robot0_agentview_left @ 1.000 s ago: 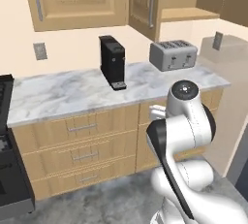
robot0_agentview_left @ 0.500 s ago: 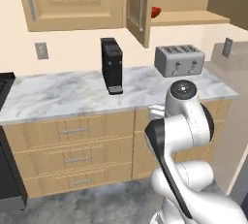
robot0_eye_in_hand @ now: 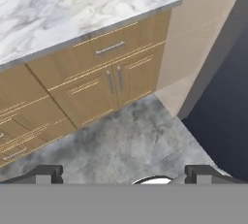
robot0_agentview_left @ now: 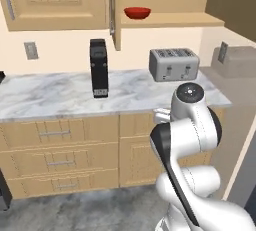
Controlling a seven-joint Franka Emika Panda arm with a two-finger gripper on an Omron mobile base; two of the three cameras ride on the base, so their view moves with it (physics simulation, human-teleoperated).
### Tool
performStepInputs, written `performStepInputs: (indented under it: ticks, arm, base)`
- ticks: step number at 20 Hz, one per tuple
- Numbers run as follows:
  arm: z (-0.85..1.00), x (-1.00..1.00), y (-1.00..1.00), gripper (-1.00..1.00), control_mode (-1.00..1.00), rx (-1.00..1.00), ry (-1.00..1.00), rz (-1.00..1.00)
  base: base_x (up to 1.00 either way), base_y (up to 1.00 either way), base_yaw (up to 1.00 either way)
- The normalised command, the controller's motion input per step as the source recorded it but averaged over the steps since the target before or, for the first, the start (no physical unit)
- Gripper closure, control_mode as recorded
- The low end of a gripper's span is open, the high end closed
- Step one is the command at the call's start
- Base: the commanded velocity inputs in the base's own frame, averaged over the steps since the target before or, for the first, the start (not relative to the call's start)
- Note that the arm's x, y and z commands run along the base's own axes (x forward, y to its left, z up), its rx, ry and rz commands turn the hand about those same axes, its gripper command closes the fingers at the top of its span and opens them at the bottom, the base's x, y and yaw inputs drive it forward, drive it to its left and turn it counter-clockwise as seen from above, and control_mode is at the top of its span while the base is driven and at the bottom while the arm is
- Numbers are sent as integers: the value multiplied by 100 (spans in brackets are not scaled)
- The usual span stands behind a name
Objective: Take the smaller bowl and place it next to the appetizer plate on the dining counter , and place the larger bowl next to the plate with cooked food.
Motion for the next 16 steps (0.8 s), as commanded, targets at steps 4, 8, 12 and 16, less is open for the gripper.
performStepInputs:
  ticks: [4, 8, 12, 16]
  arm:
    - [0, 0, 0, -100, 100, 0, 0, 0]
    - [0, 0, 0, -100, 100, 0, 0, 0]
    - [0, 0, 0, -100, 100, 0, 0, 0]
    - [0, 0, 0, -100, 100, 0, 0, 0]
  base:
    - [21, -66, 21]
    - [43, -49, 18]
    - [63, -43, 16]
    - [91, -27, 12]
